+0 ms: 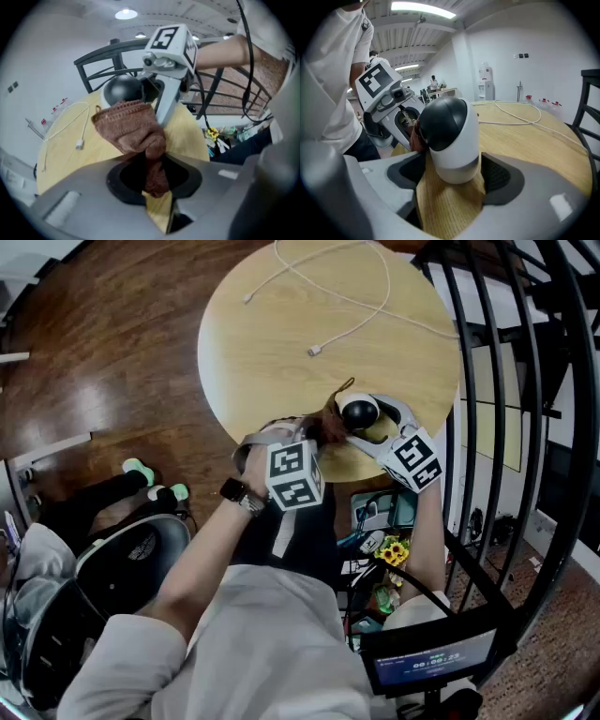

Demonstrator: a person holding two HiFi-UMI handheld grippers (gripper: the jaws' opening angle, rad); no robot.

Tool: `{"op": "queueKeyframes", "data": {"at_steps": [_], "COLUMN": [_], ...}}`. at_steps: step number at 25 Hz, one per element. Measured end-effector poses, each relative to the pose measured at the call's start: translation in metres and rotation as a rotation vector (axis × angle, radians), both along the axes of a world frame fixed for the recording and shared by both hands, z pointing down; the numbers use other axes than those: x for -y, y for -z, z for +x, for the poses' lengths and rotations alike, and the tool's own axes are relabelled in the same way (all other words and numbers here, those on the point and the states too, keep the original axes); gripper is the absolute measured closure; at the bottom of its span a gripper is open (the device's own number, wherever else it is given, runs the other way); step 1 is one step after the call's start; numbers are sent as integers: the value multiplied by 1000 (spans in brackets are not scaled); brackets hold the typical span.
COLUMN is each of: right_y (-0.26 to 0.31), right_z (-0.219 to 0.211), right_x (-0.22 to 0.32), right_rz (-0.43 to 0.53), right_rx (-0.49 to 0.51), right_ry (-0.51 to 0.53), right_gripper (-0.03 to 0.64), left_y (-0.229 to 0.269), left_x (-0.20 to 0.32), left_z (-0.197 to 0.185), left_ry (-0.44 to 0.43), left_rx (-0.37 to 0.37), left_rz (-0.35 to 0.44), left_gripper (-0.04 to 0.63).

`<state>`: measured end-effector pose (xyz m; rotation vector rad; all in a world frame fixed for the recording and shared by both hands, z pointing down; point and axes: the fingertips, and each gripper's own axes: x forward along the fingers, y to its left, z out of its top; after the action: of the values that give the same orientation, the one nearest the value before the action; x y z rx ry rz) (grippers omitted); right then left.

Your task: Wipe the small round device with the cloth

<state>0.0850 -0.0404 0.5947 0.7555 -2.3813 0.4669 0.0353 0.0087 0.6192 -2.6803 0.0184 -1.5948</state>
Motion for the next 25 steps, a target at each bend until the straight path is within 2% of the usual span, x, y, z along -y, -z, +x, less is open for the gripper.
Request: {"op": "queueKeyframes", "data": {"at_steps": [3, 5, 7, 10, 15, 17, 19, 21, 23, 25], "right_y": [-2, 0, 2, 1, -7, -9, -9, -7, -6, -6], "right_z": [-2, -1, -1, 2, 9, 8, 7, 6, 6, 9], "right_x": [-1, 1, 3, 3, 10, 18, 25, 31, 30, 21], "right_rz": [46, 85, 112, 134, 130, 124, 109, 103, 98, 108], "right_rx": [1, -17, -25, -30, -47, -59, -70, -72, -75, -97], "right_ry": [-75, -115, -153, -239, -438, -543, -665, -756, -786, -779], "right_gripper": [253, 268, 286, 294, 301, 301, 301, 301, 301, 301], "left_y": [24, 49, 76, 115, 160, 166, 164, 151, 130, 106], "left_x": [2, 16, 37, 64, 87, 92, 94, 91, 84, 72], "left_z": [-23, -40, -52, -51, -17, -1, 16, 30, 37, 38], "left_ry": [138, 240, 305, 328, 290, 250, 172, 69, -33, -122], "left_rx": [-76, -140, -191, -252, -339, -347, -312, -234, -147, -96], "left_rz": [-76, -89, -46, 59, 189, 240, 314, 398, 449, 466], "left_gripper": [506, 506, 506, 506, 506, 505, 505, 505, 505, 505]}}
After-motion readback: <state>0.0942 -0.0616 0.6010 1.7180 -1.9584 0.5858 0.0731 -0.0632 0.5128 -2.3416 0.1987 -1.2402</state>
